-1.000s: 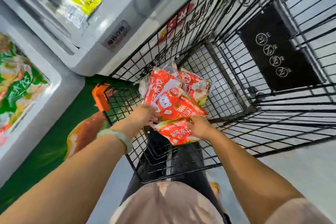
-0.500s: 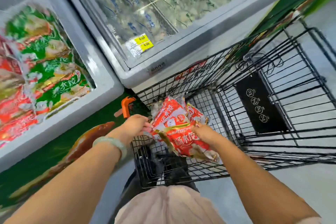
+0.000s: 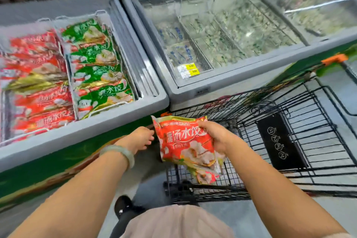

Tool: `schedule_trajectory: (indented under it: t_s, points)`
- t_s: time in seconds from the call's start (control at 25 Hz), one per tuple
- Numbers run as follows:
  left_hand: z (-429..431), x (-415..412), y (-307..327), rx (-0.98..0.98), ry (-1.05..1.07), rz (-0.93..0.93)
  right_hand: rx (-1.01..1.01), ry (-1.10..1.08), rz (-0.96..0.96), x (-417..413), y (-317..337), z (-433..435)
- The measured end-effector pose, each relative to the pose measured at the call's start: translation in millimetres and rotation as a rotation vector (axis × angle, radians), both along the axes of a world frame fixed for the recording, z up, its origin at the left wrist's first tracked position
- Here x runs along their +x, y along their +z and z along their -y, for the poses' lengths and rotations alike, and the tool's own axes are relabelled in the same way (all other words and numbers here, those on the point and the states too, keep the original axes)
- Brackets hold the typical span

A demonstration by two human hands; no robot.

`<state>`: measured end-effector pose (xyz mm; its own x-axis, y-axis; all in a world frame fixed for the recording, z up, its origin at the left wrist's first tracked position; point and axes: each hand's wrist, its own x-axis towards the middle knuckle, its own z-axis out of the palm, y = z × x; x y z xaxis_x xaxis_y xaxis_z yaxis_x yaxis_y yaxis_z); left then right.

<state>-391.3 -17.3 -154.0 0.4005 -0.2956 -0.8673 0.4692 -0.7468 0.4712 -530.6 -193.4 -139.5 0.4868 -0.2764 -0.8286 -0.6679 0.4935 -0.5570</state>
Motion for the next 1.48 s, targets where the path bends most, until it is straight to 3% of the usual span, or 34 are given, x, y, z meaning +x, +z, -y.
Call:
schedule_trajectory:
  t_s: [0.2,0.36,0.52,0.8,1.0,1.28,1.48]
  points:
    - [-93,53,16,-0.115,-0.051,-0.044,-0.004,-0.042,0.056,55,37,-77]
    - [-157,96,32,-0.302,0.034,-0.146,0.013,-0.075,0.143,96,59,-125]
    - [-212,122,43,-0.354,0.038,-0.143,-0.016,-0.061,0.196,134,78,-160]
    - [-291,158,50,-0.473,0.326,-0.120,-0.063,0.033,0.247,220,94,-222]
    - [-317,173,63,-0.540,0.535,0.040,-0.063,0.079,0.246,255,83,-256]
    - [-338,208,49,-0.475,0.613,0.103,-0.087,0.133,0.140,294,47,-271]
    - [-339,243,31,-0.379,0.698,0.032,-0.007,0.242,-0.001,328,14,-270]
